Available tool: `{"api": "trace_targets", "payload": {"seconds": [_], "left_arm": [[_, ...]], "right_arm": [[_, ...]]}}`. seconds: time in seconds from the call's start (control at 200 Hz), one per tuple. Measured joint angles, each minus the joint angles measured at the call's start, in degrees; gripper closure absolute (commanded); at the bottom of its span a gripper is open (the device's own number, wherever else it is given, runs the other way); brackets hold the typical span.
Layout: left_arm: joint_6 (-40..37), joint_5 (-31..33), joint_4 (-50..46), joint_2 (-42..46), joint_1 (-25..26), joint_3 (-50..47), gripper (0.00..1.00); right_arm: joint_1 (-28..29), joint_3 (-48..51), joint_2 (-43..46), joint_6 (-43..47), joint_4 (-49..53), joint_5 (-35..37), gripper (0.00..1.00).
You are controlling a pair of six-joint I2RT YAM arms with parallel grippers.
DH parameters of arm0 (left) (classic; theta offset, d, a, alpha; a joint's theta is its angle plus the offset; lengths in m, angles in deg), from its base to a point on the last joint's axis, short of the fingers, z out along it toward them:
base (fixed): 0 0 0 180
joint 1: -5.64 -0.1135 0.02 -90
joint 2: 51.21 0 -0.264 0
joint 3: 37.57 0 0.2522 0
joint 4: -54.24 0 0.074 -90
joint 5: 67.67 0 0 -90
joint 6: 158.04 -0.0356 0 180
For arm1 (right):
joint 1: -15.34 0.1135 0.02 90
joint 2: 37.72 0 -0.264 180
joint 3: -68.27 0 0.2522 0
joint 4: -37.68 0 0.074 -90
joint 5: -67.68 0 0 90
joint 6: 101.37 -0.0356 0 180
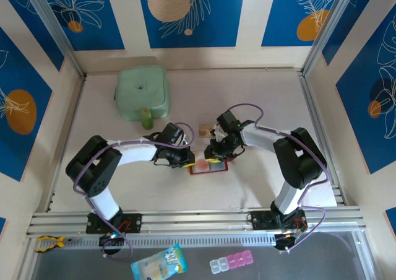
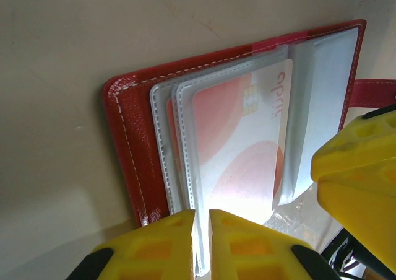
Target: Take the credit cards out of the card holder
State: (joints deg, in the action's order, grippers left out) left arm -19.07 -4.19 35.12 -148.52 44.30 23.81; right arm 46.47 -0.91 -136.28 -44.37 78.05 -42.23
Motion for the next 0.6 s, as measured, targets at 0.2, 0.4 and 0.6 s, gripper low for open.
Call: {"api": "trace_targets", "payload": {"seconds": [0.2,0.4,0.6], "left_arm": [[0.0,0.0,-0.1,0.1,-0.2,0.0,0.87],[0.3,-0.5,0.2,0.4,-0.2,0.0,0.88],[0.7,-1.6,0.5,0.4,-0.1,0.0,0.90]], "right_arm": [[0.0,-0.4,-1.0,0.0,0.0,0.0,0.78],[0.0,-0.4,-1.0,0.0,0.0,0.0,0.77],[0.0,-0.4,-1.0,0.0,0.0,0.0,0.77]]}}
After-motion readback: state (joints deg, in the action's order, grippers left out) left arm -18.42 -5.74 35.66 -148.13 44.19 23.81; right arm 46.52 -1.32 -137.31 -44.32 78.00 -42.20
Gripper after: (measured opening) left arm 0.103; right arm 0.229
